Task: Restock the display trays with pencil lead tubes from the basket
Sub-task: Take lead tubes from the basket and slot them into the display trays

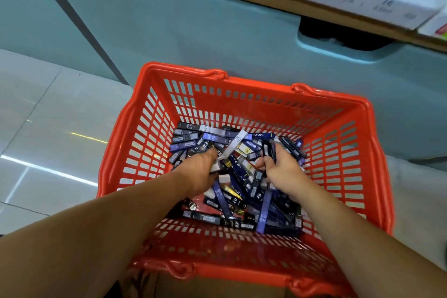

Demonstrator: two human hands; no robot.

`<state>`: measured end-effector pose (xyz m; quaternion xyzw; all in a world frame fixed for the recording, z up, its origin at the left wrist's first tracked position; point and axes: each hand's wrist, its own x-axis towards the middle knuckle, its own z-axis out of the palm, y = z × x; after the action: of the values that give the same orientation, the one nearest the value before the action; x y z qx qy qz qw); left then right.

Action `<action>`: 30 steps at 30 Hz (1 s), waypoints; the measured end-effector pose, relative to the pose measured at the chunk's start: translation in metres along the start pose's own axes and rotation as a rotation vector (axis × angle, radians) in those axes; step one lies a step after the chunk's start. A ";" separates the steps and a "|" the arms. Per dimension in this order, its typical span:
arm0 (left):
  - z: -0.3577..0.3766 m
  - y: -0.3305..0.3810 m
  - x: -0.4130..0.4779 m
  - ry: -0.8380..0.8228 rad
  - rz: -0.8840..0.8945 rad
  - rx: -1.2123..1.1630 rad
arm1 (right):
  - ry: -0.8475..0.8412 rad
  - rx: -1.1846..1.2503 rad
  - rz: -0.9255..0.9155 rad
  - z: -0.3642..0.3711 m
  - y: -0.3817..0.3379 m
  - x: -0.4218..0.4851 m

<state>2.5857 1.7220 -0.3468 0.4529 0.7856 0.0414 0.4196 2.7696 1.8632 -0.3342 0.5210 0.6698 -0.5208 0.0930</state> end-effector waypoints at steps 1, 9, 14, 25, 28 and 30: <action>-0.004 0.004 -0.003 0.018 0.018 -0.047 | 0.016 0.044 -0.001 -0.001 -0.003 -0.002; -0.044 0.032 -0.029 0.050 0.119 -0.381 | 0.147 0.480 0.066 -0.017 -0.049 -0.031; -0.073 0.054 -0.048 0.161 0.159 -0.511 | -0.034 0.589 0.071 -0.035 -0.076 -0.066; -0.189 0.128 -0.140 0.230 0.328 -0.770 | -0.320 0.444 -0.029 -0.094 -0.180 -0.162; -0.218 0.146 -0.175 0.166 0.393 -0.814 | -0.286 0.351 -0.081 -0.107 -0.206 -0.192; -0.233 0.154 -0.193 0.153 0.455 -0.733 | -0.295 0.319 -0.127 -0.113 -0.222 -0.211</action>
<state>2.5739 1.7419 -0.0085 0.4311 0.6280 0.4425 0.4733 2.7328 1.8453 -0.0100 0.4041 0.5897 -0.6954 0.0736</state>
